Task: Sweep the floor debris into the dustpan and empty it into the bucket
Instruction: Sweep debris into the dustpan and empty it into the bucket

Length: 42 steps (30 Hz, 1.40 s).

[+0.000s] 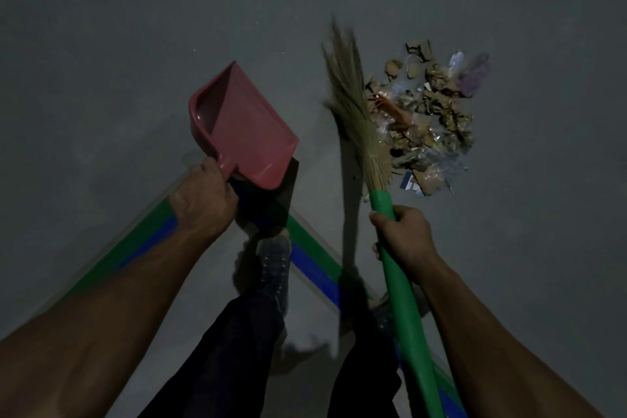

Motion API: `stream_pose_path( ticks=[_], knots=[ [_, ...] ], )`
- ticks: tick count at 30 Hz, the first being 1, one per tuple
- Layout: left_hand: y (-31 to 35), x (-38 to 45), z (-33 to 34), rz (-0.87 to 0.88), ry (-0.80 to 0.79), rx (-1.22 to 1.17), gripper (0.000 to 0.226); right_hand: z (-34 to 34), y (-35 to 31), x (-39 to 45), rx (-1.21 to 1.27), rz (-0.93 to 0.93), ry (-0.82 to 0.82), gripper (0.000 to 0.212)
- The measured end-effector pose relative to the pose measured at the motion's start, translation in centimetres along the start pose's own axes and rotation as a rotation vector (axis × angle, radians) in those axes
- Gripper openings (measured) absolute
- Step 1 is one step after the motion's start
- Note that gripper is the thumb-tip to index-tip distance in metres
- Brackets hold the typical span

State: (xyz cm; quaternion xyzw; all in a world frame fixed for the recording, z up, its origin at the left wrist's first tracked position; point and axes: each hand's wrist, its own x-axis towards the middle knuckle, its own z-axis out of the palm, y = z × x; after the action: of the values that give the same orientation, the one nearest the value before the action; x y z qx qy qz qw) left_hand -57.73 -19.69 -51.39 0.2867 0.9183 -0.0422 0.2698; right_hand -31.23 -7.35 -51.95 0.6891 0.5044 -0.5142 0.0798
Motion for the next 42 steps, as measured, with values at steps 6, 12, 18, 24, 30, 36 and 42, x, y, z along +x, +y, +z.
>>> stream_pose_path(
  ticks=[6,12,18,24,30,36,42],
  knots=[
    [1.6,0.6,-3.0,-0.020,-0.016,-0.042,0.023,-0.7,-4.2,-2.4,0.200,-0.061,-0.027,0.015],
    [3.4,3.5,-5.8,-0.040,0.035,-0.046,0.024,-2.4,-12.3,0.2,0.279,-0.139,0.007,0.019],
    [5.2,8.4,-6.2,-0.042,0.097,-0.052,0.024,-2.3,-22.0,7.6,0.350,-0.190,-0.046,0.018],
    [7.2,13.7,-5.3,-0.085,0.112,-0.047,0.023,-1.0,-29.2,16.6,0.311,-0.184,-0.056,0.021],
    [8.7,15.9,-4.9,-0.085,0.105,-0.044,0.025,-0.6,-28.1,19.9,0.428,0.014,-0.048,0.023],
    [8.8,14.2,-5.9,-0.053,0.090,-0.055,0.026,-1.4,-21.8,14.7,0.545,0.182,-0.042,0.020],
    [7.3,10.4,-6.1,0.014,0.106,-0.048,0.026,-1.7,-14.8,7.7,0.619,0.279,-0.023,0.032]
  ],
)
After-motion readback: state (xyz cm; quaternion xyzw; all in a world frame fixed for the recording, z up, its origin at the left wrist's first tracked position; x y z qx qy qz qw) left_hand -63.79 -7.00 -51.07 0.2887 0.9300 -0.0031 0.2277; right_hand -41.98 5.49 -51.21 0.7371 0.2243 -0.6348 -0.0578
